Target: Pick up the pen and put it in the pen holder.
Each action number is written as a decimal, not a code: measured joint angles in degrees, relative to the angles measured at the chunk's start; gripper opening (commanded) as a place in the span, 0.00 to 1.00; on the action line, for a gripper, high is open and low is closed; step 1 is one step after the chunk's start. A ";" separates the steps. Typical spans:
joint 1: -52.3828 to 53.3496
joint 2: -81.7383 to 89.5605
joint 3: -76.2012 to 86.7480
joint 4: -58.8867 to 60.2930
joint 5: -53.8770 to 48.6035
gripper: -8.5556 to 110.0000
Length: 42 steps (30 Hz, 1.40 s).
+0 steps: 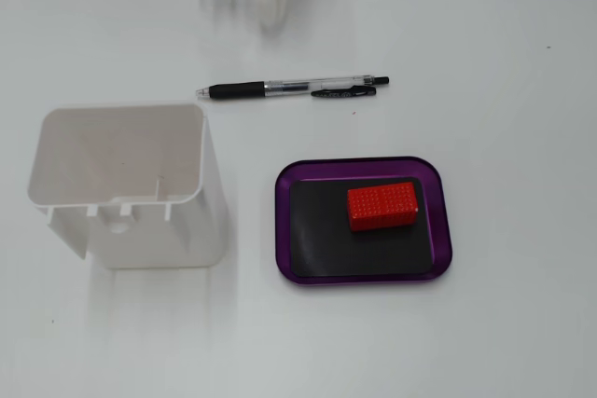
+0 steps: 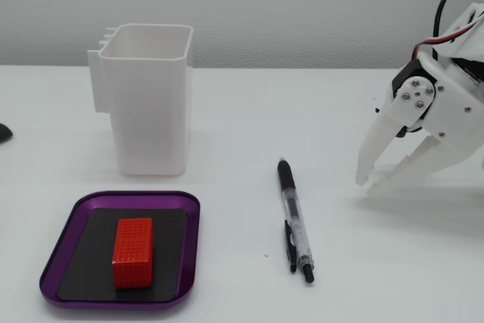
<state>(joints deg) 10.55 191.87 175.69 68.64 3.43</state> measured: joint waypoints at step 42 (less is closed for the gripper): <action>-9.58 -94.13 -58.45 -10.90 -3.96 0.24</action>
<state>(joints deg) 0.97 97.73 117.25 57.74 -0.53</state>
